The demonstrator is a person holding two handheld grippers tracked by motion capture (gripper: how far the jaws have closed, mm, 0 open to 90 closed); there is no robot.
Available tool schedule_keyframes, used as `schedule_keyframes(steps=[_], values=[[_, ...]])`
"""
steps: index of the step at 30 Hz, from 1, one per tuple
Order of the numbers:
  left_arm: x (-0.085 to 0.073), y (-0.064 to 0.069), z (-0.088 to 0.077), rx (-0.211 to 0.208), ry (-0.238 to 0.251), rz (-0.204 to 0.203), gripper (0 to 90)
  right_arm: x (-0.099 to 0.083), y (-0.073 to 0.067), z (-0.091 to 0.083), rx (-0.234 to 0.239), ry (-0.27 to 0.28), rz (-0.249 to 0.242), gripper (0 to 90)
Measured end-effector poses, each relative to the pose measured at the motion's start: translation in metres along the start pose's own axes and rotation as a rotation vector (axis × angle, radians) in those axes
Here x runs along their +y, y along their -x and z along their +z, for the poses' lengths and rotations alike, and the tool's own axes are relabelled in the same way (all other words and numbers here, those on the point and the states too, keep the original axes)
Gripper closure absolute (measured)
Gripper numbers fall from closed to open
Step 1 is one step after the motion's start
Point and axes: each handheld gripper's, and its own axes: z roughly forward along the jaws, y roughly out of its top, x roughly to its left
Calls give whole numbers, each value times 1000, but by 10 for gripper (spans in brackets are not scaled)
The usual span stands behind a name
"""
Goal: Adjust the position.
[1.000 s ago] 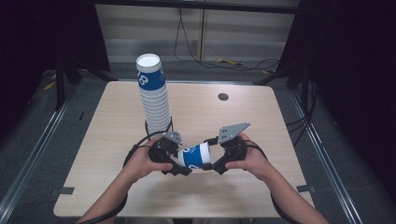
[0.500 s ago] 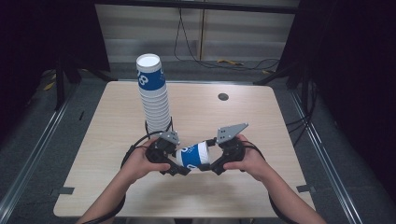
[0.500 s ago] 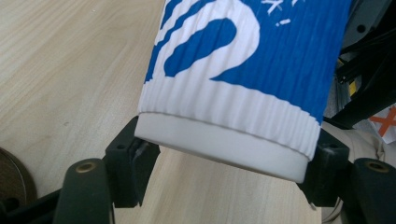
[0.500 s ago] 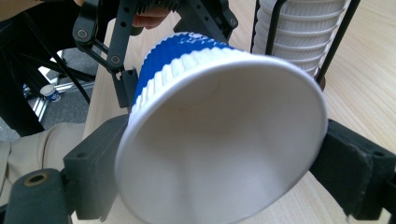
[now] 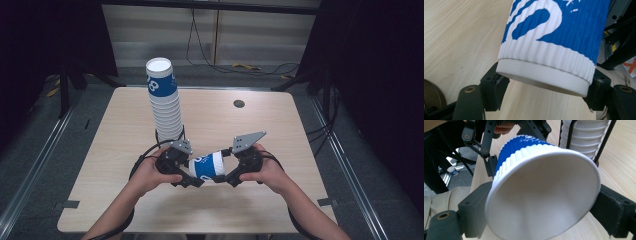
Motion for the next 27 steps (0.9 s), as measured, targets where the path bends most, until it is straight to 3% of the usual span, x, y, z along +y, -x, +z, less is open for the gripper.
schedule_keyframes(steps=[6, 13, 24, 25, 26, 27], values=[[0, 0, -1, 11, 5, 8, 307, 0, -1, 1, 0, 8, 15, 113], [5, -1, -4, 15, -20, 45, 307, 0, -1, -1, -12, 7, 11, 114], [5, 1, 2, 14, -26, 44, 306, 1, -3, -3, -16, -39, -8, 137], [6, 0, 1, 18, -47, 53, 306, 1, -3, -4, -18, -38, -10, 139], [5, -1, 2, 12, -21, 43, 306, 1, -3, -4, -17, -36, -9, 141], [5, -1, 2, 10, -26, 44, 306, 1, -2, -4, -18, -36, -11, 142]])
